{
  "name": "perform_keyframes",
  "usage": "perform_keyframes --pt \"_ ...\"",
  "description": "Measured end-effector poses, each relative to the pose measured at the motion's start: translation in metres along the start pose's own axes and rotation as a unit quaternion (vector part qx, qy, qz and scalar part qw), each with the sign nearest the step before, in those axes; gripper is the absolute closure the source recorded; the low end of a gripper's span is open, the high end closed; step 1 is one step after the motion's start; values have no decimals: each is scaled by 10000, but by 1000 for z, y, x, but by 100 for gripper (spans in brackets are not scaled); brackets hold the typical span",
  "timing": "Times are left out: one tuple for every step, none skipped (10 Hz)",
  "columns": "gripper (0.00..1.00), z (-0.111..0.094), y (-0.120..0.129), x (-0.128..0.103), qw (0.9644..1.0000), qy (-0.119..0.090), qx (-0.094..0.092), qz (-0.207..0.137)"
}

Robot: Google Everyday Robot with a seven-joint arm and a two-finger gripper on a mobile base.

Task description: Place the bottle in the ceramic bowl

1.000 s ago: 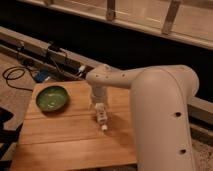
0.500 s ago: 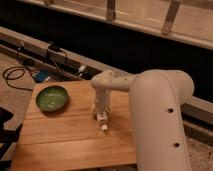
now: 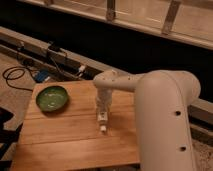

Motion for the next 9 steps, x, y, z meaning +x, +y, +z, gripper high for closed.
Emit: perform_keyframes --pt "91 -1 1 1 10000 -11 0 -19" --pt "99 -5 2 1 10000 -75 -5 -40" --pt "100 -11 5 0 9999 -152 -8 -40" --pt "100 -21 7 -2 9996 -265 -2 -49" --pt "100 -40 10 -7 9990 -448 35 -66" --pt "100 -61 16 -14 9980 -618 84 -127" --pt "100 -78 23 -21 9970 -740 114 -195" --pt "100 -101 38 -35 9952 -885 173 -374" --pt "100 -113 54 -48 9936 -959 219 -550"
